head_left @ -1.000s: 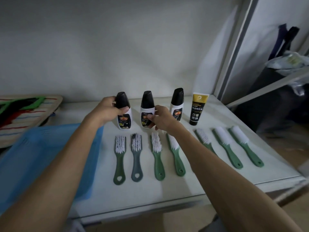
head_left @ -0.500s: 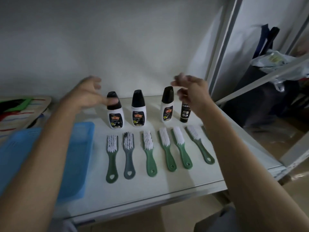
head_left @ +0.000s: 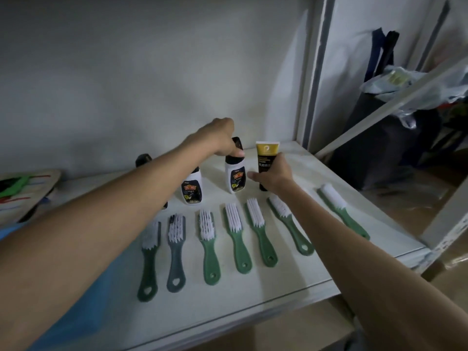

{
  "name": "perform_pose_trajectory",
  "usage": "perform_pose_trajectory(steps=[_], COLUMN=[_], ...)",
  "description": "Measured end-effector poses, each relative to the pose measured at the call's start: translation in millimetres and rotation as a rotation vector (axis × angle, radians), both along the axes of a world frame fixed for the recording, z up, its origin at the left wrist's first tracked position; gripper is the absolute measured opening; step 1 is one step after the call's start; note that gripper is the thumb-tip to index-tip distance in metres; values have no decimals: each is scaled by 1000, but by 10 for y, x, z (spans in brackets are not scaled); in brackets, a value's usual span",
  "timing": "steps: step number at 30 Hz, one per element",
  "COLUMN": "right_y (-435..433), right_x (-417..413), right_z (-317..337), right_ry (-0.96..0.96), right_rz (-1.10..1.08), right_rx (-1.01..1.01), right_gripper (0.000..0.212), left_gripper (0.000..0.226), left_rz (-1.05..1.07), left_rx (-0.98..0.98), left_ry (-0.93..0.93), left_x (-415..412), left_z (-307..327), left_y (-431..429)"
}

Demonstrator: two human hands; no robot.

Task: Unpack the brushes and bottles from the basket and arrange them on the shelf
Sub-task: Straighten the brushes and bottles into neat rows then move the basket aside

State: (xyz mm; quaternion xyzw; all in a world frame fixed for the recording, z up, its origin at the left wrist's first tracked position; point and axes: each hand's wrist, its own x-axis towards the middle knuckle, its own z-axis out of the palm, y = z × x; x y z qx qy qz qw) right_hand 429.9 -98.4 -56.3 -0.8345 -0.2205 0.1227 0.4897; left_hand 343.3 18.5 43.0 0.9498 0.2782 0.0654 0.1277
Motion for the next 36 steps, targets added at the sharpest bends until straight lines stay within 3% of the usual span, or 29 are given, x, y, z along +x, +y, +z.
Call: perform_pose_trajectory(steps=[3, 7, 13, 25, 29, 32, 34, 36], right_y=[62, 1, -146, -248, -256, -346, -393, -354], right_x=[78, 217, 400, 493, 455, 327, 136, -95], right_z=[-42, -41, -66, -118, -112, -66, -1, 86], right_ry=[-83, -87, -153, -221, -166, -145, -184, -234], right_rz=[-30, -51, -150, -187, -212, -387, -497, -458], right_rx=[-59, -85, -79, -160, -175, -143, -44, 79], right_gripper=[53, 42, 51, 44, 54, 69, 59, 38], left_gripper=[50, 41, 36, 49, 68, 67, 60, 53], left_rz=[26, 47, 2, -19, -12, -26, -23, 33], left_rx=[-47, -108, -152, -191, -215, -181, -130, -50], left_ry=[4, -117, -194, -180, -168, -148, -166, -256], left_x=[91, 171, 351, 338, 232, -8, -281, -627], left_z=[-144, -235, -313, -387, -371, -259, -148, -71], left_y=[13, -36, -268, -285, -213, -149, -92, -3])
